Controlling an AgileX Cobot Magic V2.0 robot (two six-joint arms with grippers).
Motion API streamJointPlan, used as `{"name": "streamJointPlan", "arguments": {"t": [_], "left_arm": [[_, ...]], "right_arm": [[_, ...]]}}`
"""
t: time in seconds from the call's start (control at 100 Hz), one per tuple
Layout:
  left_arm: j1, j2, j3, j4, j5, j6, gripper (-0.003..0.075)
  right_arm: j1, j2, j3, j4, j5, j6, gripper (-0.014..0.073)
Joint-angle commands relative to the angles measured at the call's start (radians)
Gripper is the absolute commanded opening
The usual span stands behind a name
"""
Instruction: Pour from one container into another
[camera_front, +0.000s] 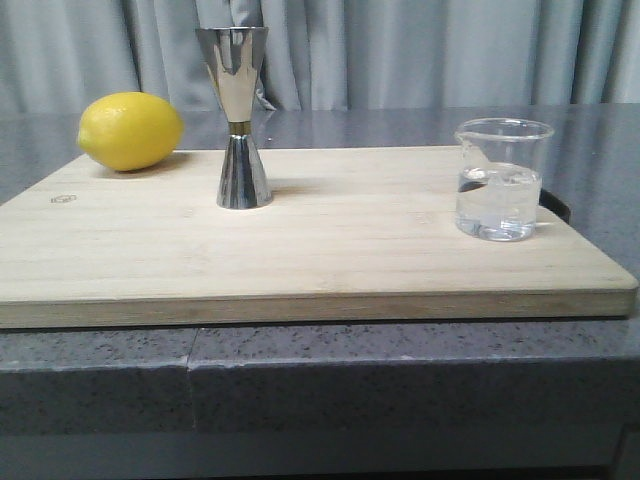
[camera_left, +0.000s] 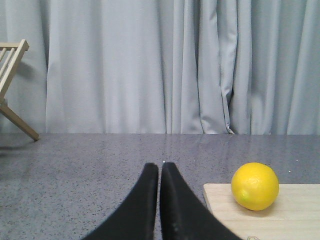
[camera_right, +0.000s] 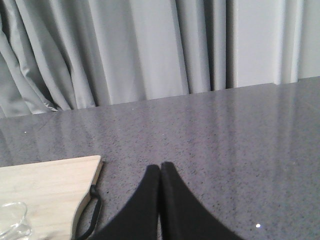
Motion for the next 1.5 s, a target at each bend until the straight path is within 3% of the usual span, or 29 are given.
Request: {"name": "streamJointPlan", "arguments": {"t": [0.0, 0.27, 0.86, 0.94, 1.04, 1.13, 1.16, 1.22, 1.3, 1.49], "left_arm": [[0.004, 0.09, -0.102, 0.011, -0.043, -0.002, -0.0019], [0.004, 0.218, -0.163, 0.014, -0.103, -0.002, -0.0019], [0.004, 0.23, -0.162, 0.014, -0.094, -0.002, -0.0019], [0.006, 0.23, -0.162, 0.014, -0.094, -0.002, -0.0004], [0.017, 0.23, -0.162, 0.014, -0.096, -0.002, 0.0189], [0.022, 0.23, -0.162, 0.014, -0.094, -0.002, 0.0465], [0.022, 0.23, -0.162, 0.011, -0.094, -0.002, 0.0548], [0.022, 0.23, -0.162, 0.009, -0.094, -0.002, 0.0631], [0.022, 0.23, -0.162, 0.009, -0.094, -0.002, 0.0651], [0.022, 0.23, -0.162, 0.009, -0.094, -0.002, 0.0621]], "right_arm": [[-0.005, 0.09, -0.099, -0.06, -0.056, -0.003, -0.0075], [-0.005, 0.191, -0.17, -0.087, -0.069, -0.003, -0.0075], [-0.005, 0.191, -0.17, -0.087, -0.057, -0.003, -0.0074], [-0.005, 0.191, -0.17, -0.087, -0.052, -0.003, -0.003], [-0.005, 0.191, -0.17, -0.087, -0.052, -0.003, 0.0132], [-0.005, 0.191, -0.17, -0.087, -0.04, -0.003, 0.0376], [-0.005, 0.191, -0.17, -0.087, -0.04, -0.003, 0.0422], [-0.005, 0.191, -0.17, -0.087, -0.039, -0.003, 0.0529], [-0.005, 0.191, -0.17, -0.087, -0.039, -0.003, 0.0588], [-0.005, 0.191, -0.17, -0.087, -0.039, -0.003, 0.0582]]}}
